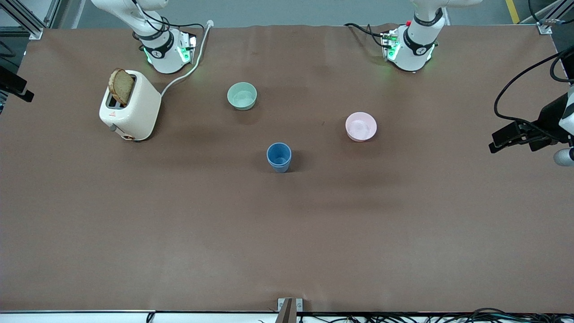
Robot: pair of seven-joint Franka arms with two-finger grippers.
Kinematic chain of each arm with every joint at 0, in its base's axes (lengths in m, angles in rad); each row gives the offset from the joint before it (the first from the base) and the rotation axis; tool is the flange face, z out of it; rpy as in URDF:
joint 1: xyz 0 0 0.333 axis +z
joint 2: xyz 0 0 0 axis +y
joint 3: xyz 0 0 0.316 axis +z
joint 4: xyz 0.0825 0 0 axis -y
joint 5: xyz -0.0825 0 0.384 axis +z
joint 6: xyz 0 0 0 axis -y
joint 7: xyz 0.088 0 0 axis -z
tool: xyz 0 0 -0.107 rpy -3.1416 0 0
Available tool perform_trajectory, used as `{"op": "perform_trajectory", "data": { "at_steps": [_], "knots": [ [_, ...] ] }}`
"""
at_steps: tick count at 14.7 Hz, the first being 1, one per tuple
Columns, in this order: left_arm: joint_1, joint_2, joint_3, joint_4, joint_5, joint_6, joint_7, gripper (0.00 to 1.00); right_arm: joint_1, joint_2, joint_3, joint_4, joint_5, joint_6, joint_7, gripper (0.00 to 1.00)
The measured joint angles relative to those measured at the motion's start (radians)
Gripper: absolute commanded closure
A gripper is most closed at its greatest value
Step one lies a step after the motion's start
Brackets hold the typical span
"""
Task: Stack blue cups with both arms
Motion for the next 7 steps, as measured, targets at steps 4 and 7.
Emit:
{"op": "perform_trajectory", "data": {
  "at_steps": [4, 7],
  "knots": [
    [0.001, 0.0, 0.001, -0.002, 0.007, 0.0, 0.0, 0.0, -0.034, 0.001, -0.006, 0.0, 0.038, 0.006, -0.061, 0.0],
    [-0.003, -0.001, -0.004, -0.002, 0.036, 0.0, 0.0, 0.0, -0.122, 0.003, 0.075, -0.002, 0.044, 0.004, -0.09, 0.0]
  ]
}}
